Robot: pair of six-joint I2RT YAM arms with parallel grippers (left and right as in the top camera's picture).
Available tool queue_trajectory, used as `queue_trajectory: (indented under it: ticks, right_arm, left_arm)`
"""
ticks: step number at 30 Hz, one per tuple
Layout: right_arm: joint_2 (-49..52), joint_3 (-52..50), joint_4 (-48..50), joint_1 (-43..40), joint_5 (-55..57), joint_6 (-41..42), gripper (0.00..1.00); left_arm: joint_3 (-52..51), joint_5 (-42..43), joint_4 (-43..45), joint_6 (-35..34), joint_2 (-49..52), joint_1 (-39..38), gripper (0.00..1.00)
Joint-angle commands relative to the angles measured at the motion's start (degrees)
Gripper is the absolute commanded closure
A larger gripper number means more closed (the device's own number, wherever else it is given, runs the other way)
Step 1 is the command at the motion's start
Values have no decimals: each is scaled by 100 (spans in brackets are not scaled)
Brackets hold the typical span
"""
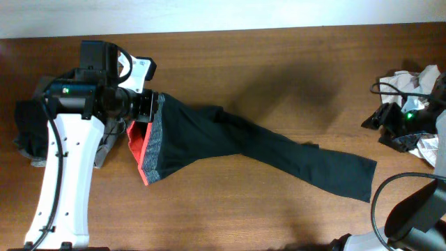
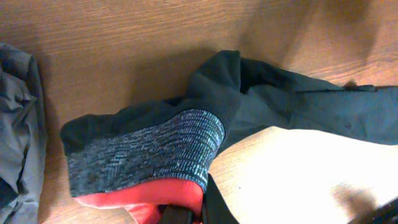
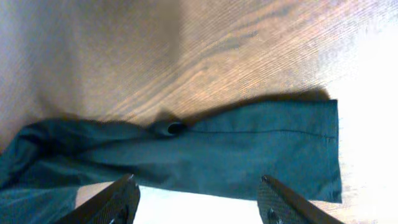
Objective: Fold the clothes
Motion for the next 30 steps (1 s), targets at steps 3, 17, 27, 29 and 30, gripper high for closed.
queue_trajectory:
  ticks: [3,17,27,29,30]
  right_arm:
    - [-31,-507,175,31,608,509,25]
    - [-31,-2402,874,24,605,1239,19]
    - [-31,-2924,981,15,632,1585,19]
    - [-31,-2977,1010,15,861,1775,19]
    - [-31,-3034,1093,15,1036,1912,19]
  left_arm:
    - [68,-179,-2,-39,-116,37,99]
    - [70,-269,-2,-37,-116,37,100]
    - [70,-267,0,-37,-116,37,100]
    - [70,-267,2,-37,-116,37,99]
    - [70,-264,2,-37,-116,37,100]
